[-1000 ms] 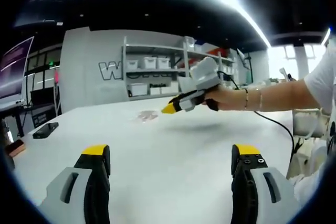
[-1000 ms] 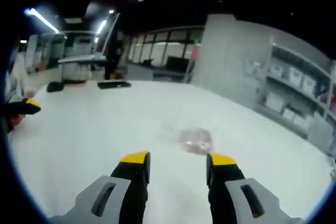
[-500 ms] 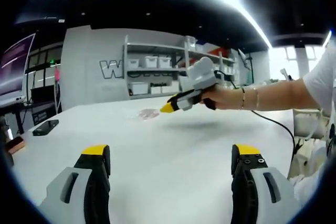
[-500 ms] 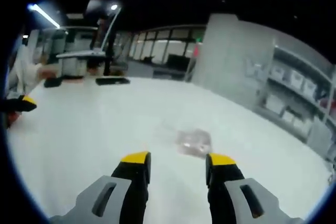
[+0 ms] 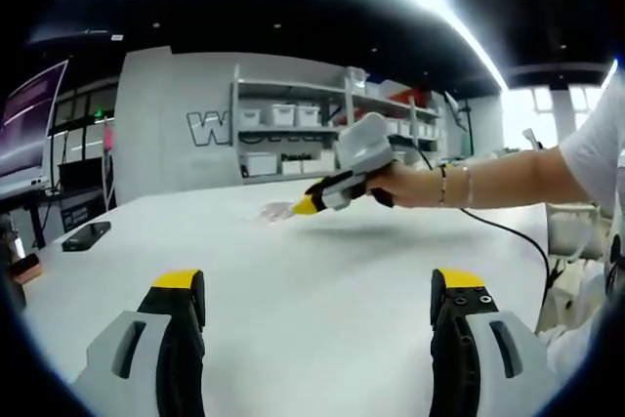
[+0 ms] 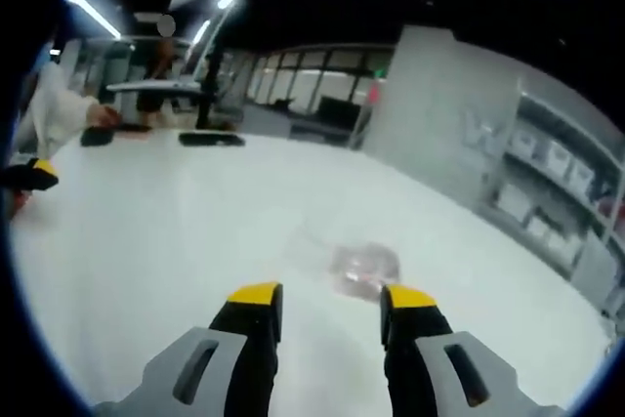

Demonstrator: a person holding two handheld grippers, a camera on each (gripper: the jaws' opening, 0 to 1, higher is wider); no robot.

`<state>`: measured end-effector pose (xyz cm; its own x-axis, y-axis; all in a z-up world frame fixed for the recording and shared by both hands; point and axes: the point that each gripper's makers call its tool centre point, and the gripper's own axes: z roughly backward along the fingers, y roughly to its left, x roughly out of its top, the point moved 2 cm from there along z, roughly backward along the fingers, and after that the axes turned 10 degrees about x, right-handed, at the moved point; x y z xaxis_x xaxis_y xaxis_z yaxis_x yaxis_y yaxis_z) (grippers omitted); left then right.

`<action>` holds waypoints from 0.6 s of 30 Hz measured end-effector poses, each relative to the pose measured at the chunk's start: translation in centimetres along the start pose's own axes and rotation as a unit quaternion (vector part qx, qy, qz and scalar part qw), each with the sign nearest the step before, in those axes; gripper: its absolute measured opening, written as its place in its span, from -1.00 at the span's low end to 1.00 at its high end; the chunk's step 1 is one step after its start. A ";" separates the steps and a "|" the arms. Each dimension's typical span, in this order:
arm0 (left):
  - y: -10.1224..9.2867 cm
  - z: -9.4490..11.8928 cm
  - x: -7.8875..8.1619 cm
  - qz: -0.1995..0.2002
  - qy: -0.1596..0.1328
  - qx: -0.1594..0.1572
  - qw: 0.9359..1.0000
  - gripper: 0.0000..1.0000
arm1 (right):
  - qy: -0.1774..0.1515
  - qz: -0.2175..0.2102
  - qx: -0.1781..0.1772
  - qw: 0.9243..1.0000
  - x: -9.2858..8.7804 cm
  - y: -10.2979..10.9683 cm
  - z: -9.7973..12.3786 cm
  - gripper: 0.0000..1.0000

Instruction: Open the resealable bag by pulling the two sides of the seal apart until the entire bag opening is separated and visibly accessible.

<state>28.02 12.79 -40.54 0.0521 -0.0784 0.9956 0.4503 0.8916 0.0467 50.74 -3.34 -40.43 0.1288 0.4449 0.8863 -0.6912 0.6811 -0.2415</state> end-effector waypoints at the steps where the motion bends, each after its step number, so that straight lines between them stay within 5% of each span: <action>1: 0.0 0.0 0.0 0.001 -0.001 0.000 1.000 0.90 | 0.001 0.001 0.001 1.000 0.0 0.0 -0.1 -0.23; 18: -0.2 0.0 0.6 -0.001 -0.007 -0.001 1.000 0.90 | 0.019 0.058 0.001 0.998 0.5 -0.5 -1.7 -0.24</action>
<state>27.94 12.62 -39.99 0.0396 -0.0733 0.9965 0.4520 0.8907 0.0476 52.35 -2.47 -40.57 0.0743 0.5431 0.8364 -0.7041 0.6225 -0.3417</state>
